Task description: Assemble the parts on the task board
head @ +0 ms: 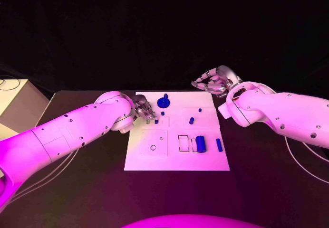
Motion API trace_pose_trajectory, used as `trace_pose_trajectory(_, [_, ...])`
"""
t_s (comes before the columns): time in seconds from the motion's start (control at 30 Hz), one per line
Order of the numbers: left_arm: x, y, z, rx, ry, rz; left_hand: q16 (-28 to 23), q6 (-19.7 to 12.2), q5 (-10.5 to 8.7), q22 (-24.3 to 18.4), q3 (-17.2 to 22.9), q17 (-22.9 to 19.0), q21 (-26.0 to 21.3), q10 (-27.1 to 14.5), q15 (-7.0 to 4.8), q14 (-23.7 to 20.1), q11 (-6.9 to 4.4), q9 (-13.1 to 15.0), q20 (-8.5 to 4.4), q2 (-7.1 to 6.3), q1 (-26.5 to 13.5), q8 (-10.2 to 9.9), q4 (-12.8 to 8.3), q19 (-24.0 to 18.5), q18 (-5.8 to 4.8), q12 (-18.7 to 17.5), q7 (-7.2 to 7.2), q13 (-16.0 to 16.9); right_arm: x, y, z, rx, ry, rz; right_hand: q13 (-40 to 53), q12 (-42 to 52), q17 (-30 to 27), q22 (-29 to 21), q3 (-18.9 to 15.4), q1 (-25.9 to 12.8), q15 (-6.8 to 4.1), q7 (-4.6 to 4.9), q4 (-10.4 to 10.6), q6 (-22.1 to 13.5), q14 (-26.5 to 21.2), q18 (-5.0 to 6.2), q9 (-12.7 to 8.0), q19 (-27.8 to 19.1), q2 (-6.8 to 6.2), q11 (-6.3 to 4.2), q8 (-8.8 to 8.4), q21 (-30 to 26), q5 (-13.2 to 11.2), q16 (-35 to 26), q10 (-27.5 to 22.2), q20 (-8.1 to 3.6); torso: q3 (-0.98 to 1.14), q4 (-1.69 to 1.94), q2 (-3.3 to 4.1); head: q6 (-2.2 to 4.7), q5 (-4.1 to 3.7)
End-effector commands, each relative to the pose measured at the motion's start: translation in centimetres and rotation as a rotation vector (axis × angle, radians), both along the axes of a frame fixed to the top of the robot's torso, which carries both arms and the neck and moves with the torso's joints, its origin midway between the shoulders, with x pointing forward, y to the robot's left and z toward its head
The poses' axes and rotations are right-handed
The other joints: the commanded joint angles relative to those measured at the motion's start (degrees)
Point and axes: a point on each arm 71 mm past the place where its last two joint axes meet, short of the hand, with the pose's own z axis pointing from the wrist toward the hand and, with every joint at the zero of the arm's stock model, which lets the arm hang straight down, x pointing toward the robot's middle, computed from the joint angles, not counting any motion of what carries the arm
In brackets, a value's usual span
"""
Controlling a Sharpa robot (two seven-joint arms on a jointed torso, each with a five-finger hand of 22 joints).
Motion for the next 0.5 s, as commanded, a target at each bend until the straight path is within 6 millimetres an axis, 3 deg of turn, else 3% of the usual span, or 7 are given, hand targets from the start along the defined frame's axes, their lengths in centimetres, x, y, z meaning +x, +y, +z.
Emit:
trace_pose_trajectory(0.03, [-0.06, -0.18, -0.09, 0.010, 0.007, -0.012, 0.24, 0.19, -0.28, 5.26, 0.01, 15.09, 0.32, 0.28, -0.41, 6.16, -0.02, -0.01, 0.07, 0.18, 0.61, 0.25, -0.38, 0.33, -0.62, 0.18, -0.35, 0.07, -0.06, 0.16, 0.01, -0.008, -0.002, 0.016, 6.23, -0.16, 15.10, 12.23, 0.40, -0.10, -0.07, -0.10, 0.00, -0.41, 6.08, -0.65, 0.05, 4.21, 0.11, 0.04, 0.27, -0.27, 0.21, 0.24, -0.27, -0.26, -0.01, 0.01, -0.04, 0.02, -0.02])
trace_pose_trajectory(0.5, [-0.09, -0.38, -0.02, -0.008, -0.001, -0.012, 0.24, 0.29, -0.36, 5.25, -0.40, 15.09, 0.31, 0.34, -0.41, 6.16, 0.03, -0.05, 0.04, -0.12, 0.34, 0.47, -0.09, 0.31, -0.61, 0.22, -0.28, 0.05, -0.05, 0.16, 0.01, -0.008, -0.001, 0.016, 6.23, -0.16, 15.10, 12.23, 0.40, -0.10, -0.07, -0.10, 0.00, -0.41, 6.08, -0.65, 0.05, 4.21, 0.11, 0.04, 0.27, -0.27, 0.21, 0.24, -0.27, -0.26, -0.06, 0.03, -0.02, 0.14, -0.05])
